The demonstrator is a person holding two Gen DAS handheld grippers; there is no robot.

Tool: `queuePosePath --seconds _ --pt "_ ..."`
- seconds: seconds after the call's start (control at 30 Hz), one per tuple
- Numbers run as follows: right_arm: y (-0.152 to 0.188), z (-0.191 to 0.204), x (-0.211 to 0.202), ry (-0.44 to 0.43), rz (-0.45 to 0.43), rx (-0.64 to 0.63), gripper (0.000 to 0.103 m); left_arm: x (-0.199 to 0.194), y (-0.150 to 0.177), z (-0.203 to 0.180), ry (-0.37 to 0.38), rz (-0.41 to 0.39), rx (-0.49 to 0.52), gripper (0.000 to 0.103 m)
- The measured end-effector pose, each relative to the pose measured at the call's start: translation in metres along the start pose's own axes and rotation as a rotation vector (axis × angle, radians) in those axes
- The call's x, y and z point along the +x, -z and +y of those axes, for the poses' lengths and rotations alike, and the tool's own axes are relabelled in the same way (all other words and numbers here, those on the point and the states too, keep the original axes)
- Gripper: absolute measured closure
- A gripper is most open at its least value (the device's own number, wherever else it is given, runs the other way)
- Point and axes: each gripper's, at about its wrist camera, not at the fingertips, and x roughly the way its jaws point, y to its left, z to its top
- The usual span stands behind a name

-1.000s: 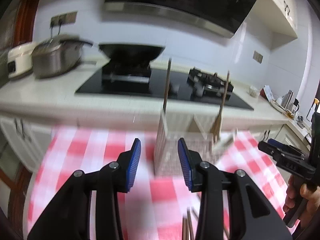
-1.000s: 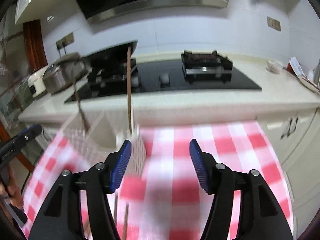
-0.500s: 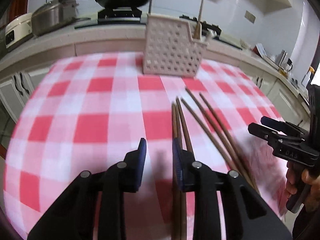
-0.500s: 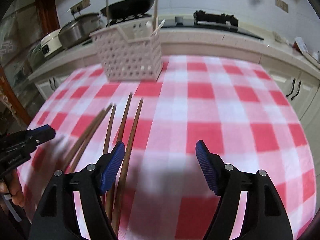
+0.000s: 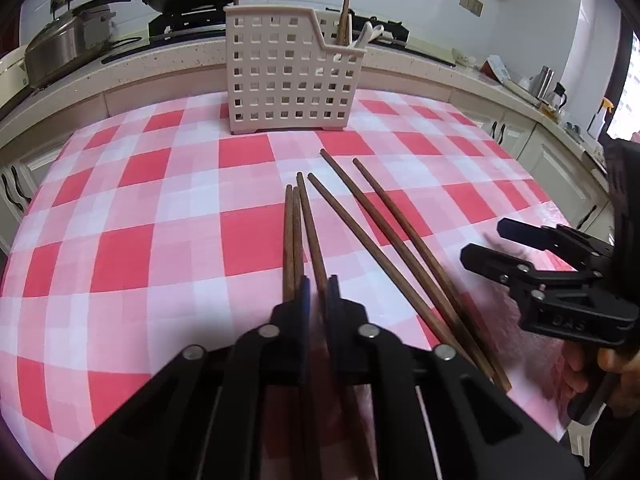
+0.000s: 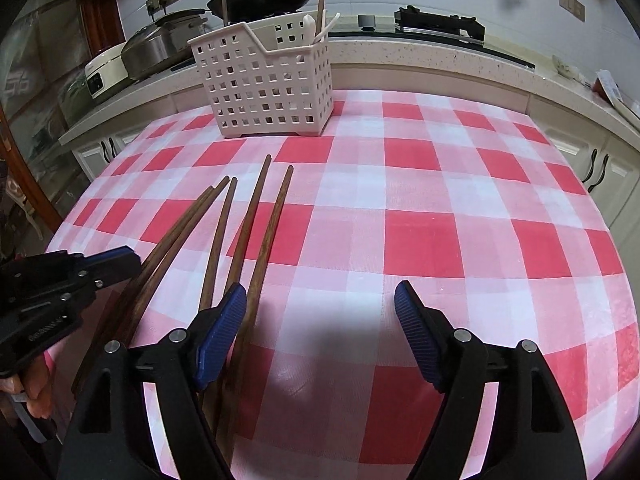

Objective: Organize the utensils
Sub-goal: 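Close the left gripper on a chopstick while the right gripper closes on another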

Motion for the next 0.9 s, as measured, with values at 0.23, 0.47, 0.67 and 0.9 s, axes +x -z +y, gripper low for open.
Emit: queuePosePath --seconds 0.23,0.47,0.67,0.9 --pt "-0.002 -0.004 0.001 -0.010 -0.001 0.005 0.030 0.018 -0.008 0.007 -0.024 0.021 -0.023 0.099" --pt "-0.004 -0.001 0.005 -0.010 0.002 -0.009 0.029 0.028 -0.011 0.005 -0.036 0.048 0.004 0.095" --pt "-0.015 0.009 0.015 0.001 0.007 -0.041 0.029 0.033 -0.017 0.001 -0.064 0.058 0.033 0.095" --pt "-0.032 0.020 0.039 0.027 0.048 -0.077 0.034 0.035 -0.020 0.004 -0.052 0.064 0.032 0.095"
